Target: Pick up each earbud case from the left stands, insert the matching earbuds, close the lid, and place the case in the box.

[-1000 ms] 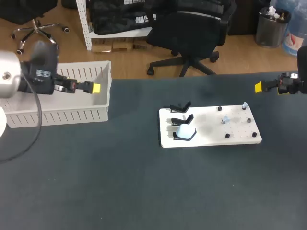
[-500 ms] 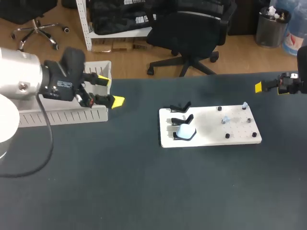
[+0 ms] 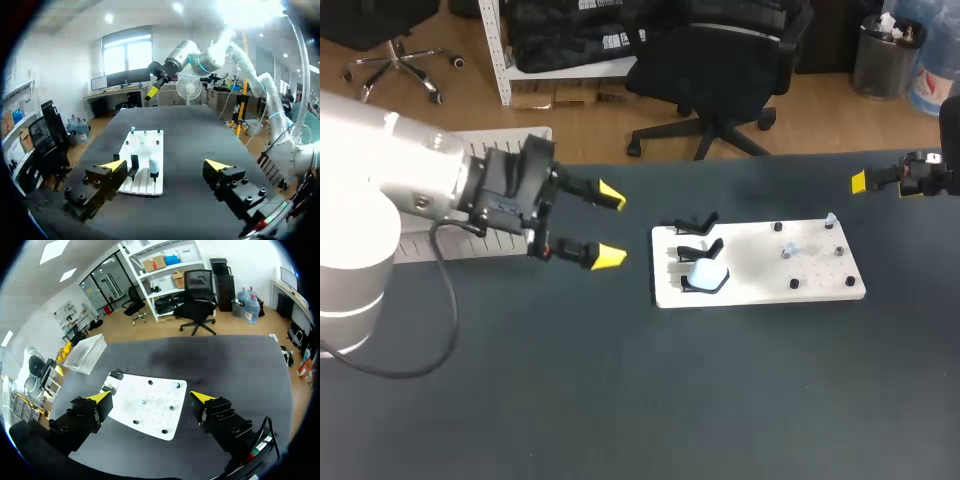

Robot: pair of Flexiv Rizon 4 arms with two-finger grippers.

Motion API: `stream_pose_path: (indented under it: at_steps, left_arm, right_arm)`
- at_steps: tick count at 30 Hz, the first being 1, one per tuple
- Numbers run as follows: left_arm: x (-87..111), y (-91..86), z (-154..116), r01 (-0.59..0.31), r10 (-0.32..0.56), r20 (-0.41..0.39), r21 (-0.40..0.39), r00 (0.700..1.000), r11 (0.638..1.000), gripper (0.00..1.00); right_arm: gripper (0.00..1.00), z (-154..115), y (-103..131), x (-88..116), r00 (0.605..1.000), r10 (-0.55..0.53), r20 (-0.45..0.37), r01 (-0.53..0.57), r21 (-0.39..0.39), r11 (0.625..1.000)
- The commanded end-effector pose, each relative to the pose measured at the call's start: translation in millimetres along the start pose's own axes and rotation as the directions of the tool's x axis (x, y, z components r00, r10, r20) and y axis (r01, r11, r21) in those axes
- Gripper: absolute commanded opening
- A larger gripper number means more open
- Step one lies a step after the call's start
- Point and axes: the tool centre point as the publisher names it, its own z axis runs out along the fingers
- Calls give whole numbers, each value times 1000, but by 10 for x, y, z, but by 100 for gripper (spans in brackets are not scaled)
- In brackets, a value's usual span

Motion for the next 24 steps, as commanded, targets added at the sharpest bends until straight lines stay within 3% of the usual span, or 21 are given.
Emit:
stream_pose_path:
  at_steps: [1,24]
  left_arm:
    - [192,34,218,16,-20,36,112,999,994,100]
    - [534,45,725,-10,12,-36,44,999,999,100]
  right_arm:
    - [100,-3,-5,-3,1000,-1,-1,1,-1,1000]
    - [100,-3,-5,-3,1000,-1,-1,1,-1,1000]
